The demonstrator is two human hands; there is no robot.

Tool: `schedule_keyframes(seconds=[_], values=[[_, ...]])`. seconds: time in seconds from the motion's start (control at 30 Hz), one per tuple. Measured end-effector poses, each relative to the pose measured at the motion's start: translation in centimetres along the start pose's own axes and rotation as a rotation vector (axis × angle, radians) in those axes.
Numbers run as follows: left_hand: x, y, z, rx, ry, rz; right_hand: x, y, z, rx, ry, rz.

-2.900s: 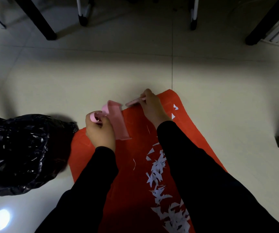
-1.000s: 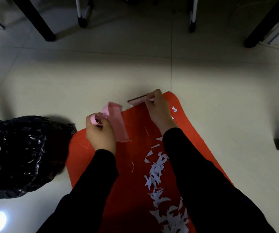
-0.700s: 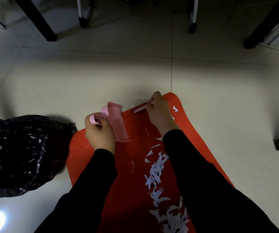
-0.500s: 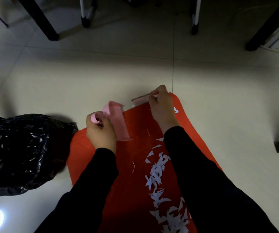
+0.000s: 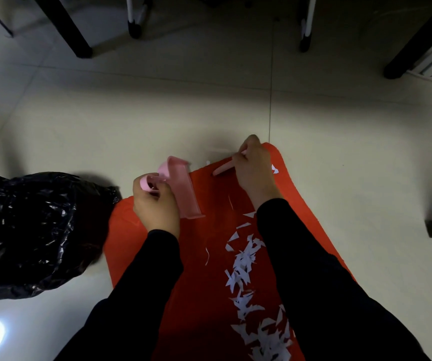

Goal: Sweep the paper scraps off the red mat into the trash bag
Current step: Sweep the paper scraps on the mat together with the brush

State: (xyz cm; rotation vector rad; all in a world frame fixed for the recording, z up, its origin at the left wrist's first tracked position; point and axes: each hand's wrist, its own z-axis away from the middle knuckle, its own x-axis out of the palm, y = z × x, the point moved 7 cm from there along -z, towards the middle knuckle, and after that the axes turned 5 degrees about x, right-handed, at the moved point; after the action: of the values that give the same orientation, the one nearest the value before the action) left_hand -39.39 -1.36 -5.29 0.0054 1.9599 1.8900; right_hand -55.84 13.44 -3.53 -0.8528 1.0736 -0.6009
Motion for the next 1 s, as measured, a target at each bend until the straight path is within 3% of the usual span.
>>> schedule_keyframes(seconds=[0.13, 0.37, 0.73, 1.0], values=[[0.0, 0.3, 0.4, -0.001, 0.01, -0.002, -1.6, 0.5, 0.1, 0.001, 0.105, -0.054], [0.3, 0.6, 1.7, -0.005, 0.001, 0.017, -1.0, 3.7, -0.3, 0.068, 0.052, -0.015], [1.0, 1.1, 3.7, -0.014, -0.058, 0.024, -5.1, 2.9, 1.4, 0.076, 0.192, -0.175], [1.2, 1.0, 4.7, -0.007, -0.076, 0.018, -4.1, 6.4, 3.3, 0.09, 0.111, -0.043]])
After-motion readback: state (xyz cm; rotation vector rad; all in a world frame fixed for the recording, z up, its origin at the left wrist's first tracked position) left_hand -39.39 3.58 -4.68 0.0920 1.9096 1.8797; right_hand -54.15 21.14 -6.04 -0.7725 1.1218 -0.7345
